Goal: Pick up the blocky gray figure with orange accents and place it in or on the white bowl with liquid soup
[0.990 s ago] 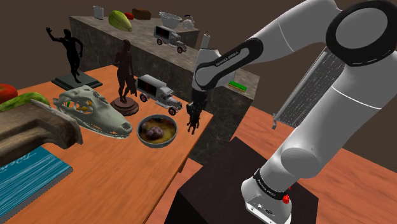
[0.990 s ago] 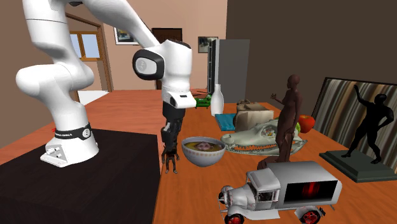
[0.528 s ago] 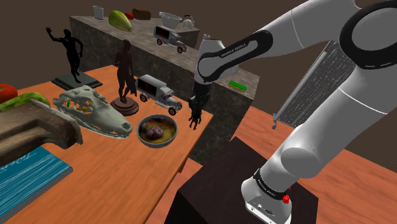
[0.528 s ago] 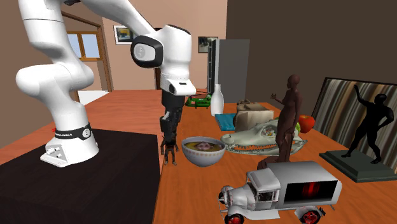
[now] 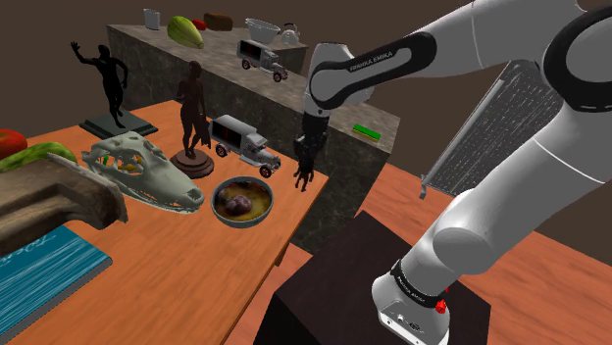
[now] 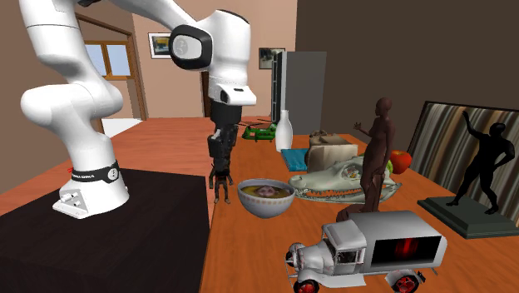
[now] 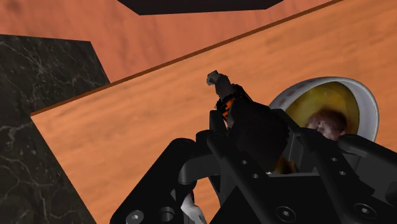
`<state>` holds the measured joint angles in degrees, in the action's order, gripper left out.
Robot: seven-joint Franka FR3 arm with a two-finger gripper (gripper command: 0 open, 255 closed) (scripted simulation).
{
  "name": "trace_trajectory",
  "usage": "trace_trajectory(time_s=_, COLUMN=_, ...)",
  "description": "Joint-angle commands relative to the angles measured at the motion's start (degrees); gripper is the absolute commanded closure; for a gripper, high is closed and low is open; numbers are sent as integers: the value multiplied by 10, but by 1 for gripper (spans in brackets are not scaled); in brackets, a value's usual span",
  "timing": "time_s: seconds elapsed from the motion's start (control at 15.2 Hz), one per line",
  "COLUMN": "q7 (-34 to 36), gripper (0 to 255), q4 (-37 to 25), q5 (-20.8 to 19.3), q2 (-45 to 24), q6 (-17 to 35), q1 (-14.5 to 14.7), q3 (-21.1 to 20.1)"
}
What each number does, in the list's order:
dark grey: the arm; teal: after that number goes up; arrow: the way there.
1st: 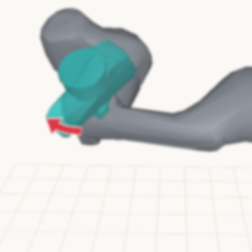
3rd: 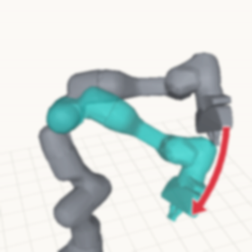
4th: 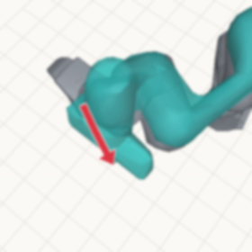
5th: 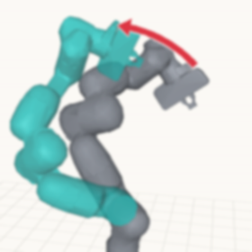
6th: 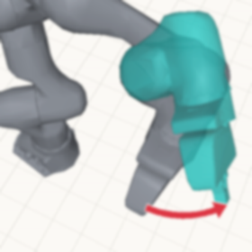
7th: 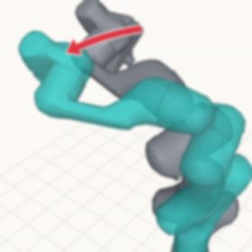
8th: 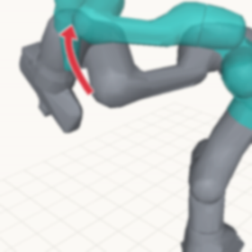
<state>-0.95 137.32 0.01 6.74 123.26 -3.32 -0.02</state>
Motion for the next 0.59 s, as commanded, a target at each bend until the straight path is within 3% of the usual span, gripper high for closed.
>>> trace_trajectory(time_s=0.0, q7=1, gripper=255, q4=-8, q5=0, q2=10, q6=-18, q1=1, q3=-1)
trace_trajectory(time_s=0.4, q7=1, gripper=255, q4=-29, q5=0, q2=31, q6=-60, q1=1, q3=-1)
trace_trajectory(time_s=0.53, q7=24, gripper=255, q4=-58, q5=6, q2=14, q6=-72, q1=12, q3=-15)
